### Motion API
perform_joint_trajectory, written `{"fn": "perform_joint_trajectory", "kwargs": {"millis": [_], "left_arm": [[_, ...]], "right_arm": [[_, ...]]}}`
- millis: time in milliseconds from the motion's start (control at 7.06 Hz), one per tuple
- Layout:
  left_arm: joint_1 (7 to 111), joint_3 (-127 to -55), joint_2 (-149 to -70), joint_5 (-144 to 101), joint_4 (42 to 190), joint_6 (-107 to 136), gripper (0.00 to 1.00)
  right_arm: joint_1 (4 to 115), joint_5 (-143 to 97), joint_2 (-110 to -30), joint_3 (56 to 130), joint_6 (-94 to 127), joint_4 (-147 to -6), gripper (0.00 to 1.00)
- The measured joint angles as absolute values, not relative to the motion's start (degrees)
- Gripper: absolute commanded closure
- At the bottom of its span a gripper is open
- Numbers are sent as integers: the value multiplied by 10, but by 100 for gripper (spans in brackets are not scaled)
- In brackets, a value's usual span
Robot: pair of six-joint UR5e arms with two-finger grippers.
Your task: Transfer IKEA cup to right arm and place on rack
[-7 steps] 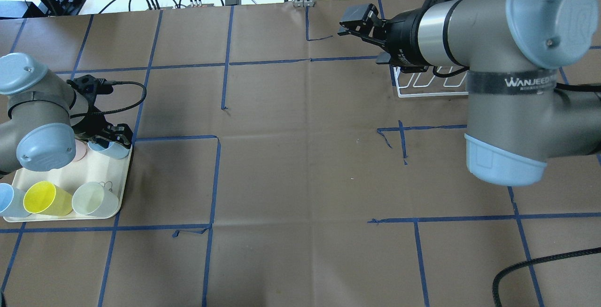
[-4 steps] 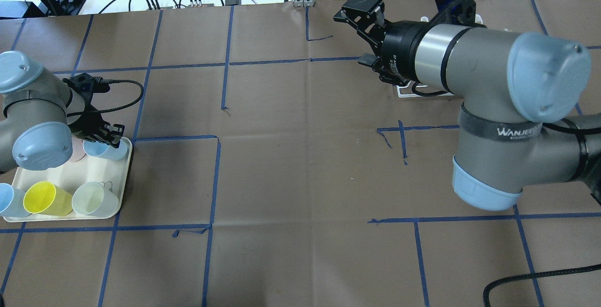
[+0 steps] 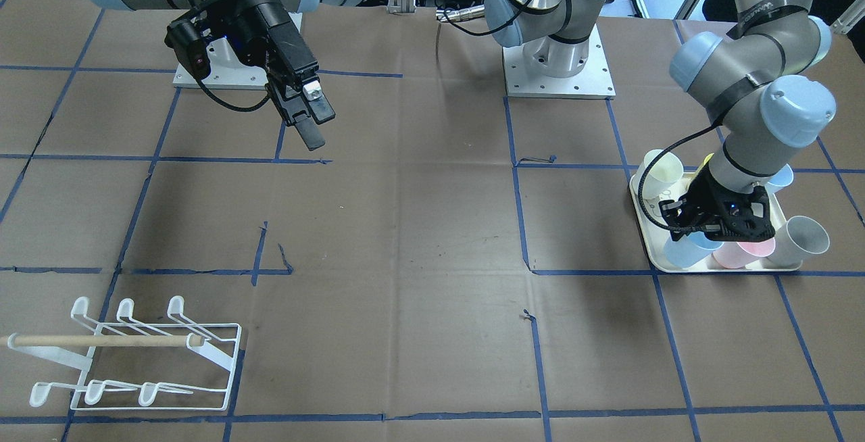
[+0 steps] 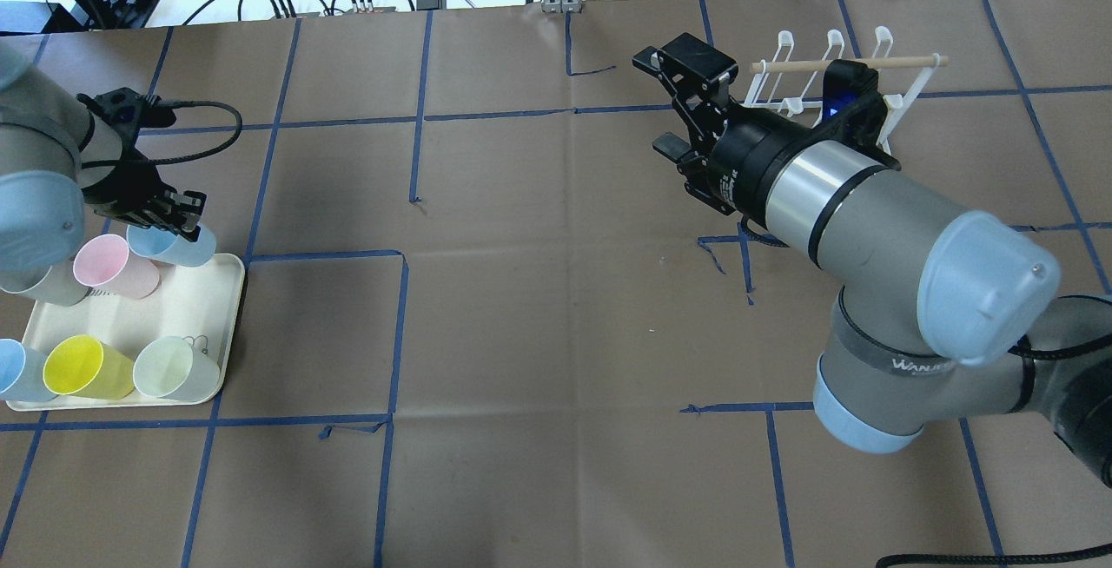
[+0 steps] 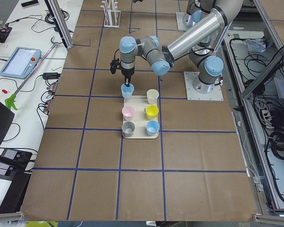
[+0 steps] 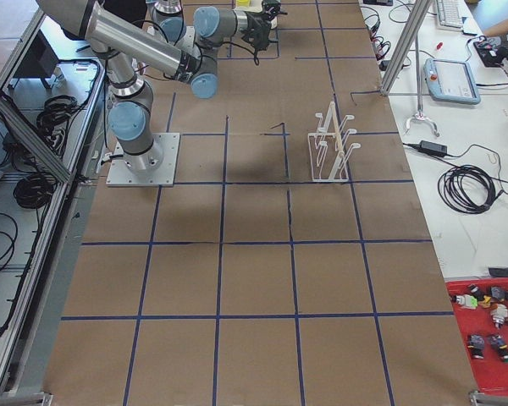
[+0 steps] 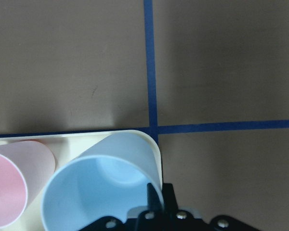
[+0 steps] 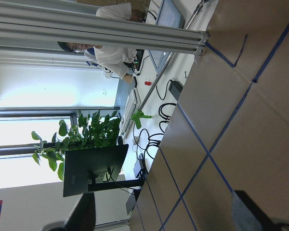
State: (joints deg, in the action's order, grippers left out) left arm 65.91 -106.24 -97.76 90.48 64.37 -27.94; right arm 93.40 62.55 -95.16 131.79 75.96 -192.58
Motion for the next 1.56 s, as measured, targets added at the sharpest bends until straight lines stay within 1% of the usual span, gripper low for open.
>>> {"fn": "perform_joint_trajectory", "kwargs": {"millis": [283,425,709,992,1134,1275,1559], "left_arm": [[717,-948,-960,906,796,-248,100],[754,-907,-957,906,842,-221,100],[820,-878,-951,891,865,-184,100],[846,-882,-938,796,827,-183,100],[850,-897,-930,746,785,-196,100],[853,-928,-919,699,717,-217,100],[856,-1034,-901,609,497,-233,99]], "right_arm": [[934,629,-952,1327,759,-1937,0],[934,629,-950,1328,759,-1938,0],[934,629,-950,1328,759,-1939,0],[934,629,-950,1329,759,-1939,0],[934,629,-950,1329,759,-1939,0],[934,629,-950,1329,759,-1939,0],[934,629,-949,1330,759,-1939,0]]}}
